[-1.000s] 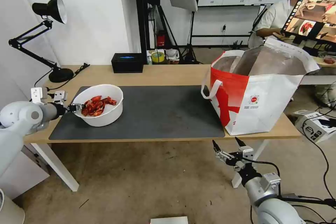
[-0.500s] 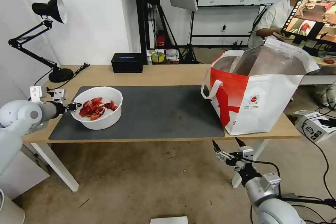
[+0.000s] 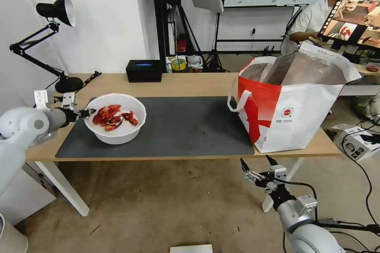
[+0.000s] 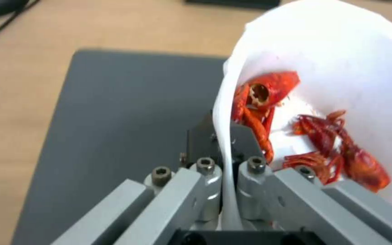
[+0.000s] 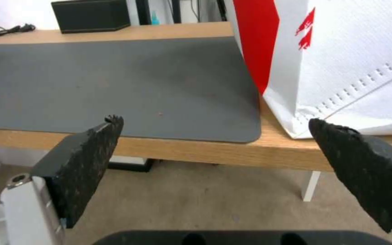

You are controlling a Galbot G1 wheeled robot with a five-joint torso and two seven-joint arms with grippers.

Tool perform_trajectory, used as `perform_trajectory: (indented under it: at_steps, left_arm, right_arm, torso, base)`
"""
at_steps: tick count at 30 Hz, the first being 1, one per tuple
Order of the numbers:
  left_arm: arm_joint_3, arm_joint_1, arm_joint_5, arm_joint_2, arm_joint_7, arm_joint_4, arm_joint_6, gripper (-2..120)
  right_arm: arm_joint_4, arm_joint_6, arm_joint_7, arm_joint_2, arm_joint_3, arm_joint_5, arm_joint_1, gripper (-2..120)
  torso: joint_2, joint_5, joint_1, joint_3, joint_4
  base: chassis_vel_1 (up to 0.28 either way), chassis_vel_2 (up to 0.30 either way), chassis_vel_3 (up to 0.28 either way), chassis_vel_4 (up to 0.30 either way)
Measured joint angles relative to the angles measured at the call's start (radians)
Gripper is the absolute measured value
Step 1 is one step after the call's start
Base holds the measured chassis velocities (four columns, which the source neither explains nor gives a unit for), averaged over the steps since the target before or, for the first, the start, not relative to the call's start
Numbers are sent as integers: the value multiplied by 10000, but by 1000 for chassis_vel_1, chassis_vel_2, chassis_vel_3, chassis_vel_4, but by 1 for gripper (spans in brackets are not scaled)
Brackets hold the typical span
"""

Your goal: Pick up the trash from the table and place it into the takeout bag.

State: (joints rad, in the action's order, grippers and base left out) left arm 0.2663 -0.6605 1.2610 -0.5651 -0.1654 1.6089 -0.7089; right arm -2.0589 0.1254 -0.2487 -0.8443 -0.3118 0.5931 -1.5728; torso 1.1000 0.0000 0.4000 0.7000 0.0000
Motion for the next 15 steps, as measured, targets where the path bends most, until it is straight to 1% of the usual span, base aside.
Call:
perform_trajectory:
  at_steps: [2, 4, 7, 8, 9, 10, 11, 12, 14, 15]
  left_arm:
    - [-296, 538, 357, 13, -176, 250, 7, 0]
    - [-358, 644, 439, 14, -213, 291, 7, 0]
    - [-1004, 1684, 899, 1, -475, 547, 7, 0]
    - [-1004, 1684, 899, 1, -475, 547, 7, 0]
    - [-1578, 2481, 1313, -38, -680, 657, 8, 0]
    - [-1947, 2983, 1571, -122, -799, 689, 7, 0]
    - [-1947, 2983, 1571, -122, -799, 689, 7, 0]
    - [-2298, 3481, 1824, -244, -906, 729, 6, 0]
    - [-2746, 4057, 2149, -455, -1031, 774, -7, 0]
    - [-2746, 4057, 2149, -455, -1031, 774, -7, 0]
  right_arm:
    - [0, 0, 0, 0, 0, 0, 0, 100]
    - [0, 0, 0, 0, 0, 0, 0, 100]
    - [0, 0, 0, 0, 0, 0, 0, 100]
    - [0, 0, 0, 0, 0, 0, 0, 100]
    - [0, 0, 0, 0, 0, 0, 0, 100]
    - [0, 0, 1, 0, 0, 0, 0, 100]
    - [0, 0, 1, 0, 0, 0, 0, 100]
    - [0, 0, 1, 0, 0, 0, 0, 100]
    - [0, 0, 1, 0, 0, 0, 0, 100]
    - [0, 0, 1, 0, 0, 0, 0, 100]
  torso:
    - [-1, 1, 0, 0, -1]
    - [0, 1, 0, 0, -1]
    - [-1, 2, 0, 0, -1]
    - [-1, 2, 0, 0, -1]
    - [-1, 3, 0, 0, -1]
    - [-1, 2, 0, 1, -1]
    - [-1, 2, 0, 1, -1]
    - [0, 1, 0, 0, -1]
    - [0, 2, 0, 0, -1]
    - [0, 2, 0, 0, -1]
  base:
    - [0, 0, 0, 0]
    - [0, 0, 0, 0]
    - [0, 0, 0, 0]
    - [0, 0, 0, 0]
    - [0, 0, 0, 0]
    - [0, 0, 0, 0]
    - [0, 0, 0, 0]
    - [0, 0, 0, 0]
    - [0, 0, 0, 0]
    - [0, 0, 0, 0]
